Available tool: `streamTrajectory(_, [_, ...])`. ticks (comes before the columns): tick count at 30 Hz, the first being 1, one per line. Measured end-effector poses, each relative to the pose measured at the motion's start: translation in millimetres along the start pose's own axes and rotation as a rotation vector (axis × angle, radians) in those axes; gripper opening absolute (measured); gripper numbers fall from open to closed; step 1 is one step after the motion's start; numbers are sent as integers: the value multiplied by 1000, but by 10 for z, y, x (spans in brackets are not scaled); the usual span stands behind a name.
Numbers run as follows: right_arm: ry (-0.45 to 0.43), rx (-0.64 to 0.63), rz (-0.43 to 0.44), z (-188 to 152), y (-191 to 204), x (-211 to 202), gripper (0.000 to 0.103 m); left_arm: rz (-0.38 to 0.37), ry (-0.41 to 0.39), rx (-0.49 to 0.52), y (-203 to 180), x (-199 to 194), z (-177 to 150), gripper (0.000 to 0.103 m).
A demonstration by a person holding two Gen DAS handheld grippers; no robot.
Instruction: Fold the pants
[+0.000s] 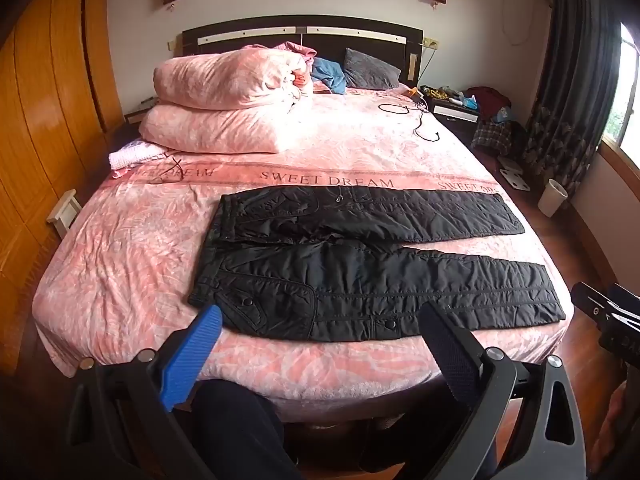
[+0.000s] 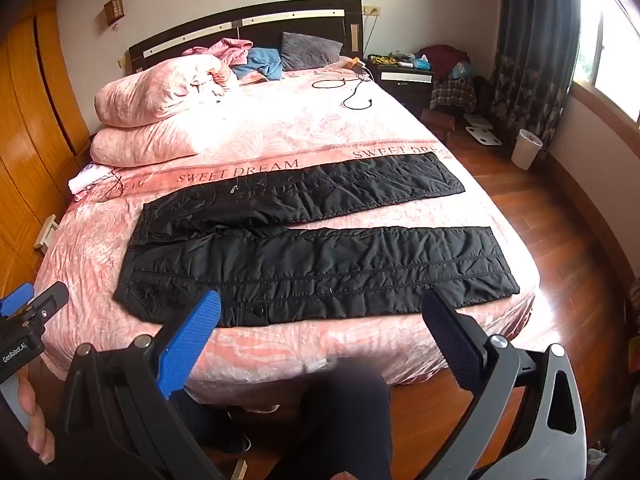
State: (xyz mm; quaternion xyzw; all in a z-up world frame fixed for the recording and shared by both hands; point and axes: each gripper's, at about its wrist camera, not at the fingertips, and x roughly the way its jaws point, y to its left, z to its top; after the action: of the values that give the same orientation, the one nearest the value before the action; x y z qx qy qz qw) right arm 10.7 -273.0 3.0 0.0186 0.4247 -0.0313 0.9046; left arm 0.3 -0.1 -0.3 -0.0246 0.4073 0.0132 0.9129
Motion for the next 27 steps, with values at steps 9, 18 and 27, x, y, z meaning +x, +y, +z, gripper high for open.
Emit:
streamTrajectory(9, [-3, 7, 6, 1, -23, 6, 101, 0, 0, 4, -29, 9, -1, 99])
streamTrajectory(18, [-6, 6, 7, 4, -13, 5, 100, -5, -2, -4, 3, -1, 0, 99])
streamTrajectory(27, [-5, 7, 10, 4, -19, 9, 100, -1, -3, -2, -6, -10, 5, 99])
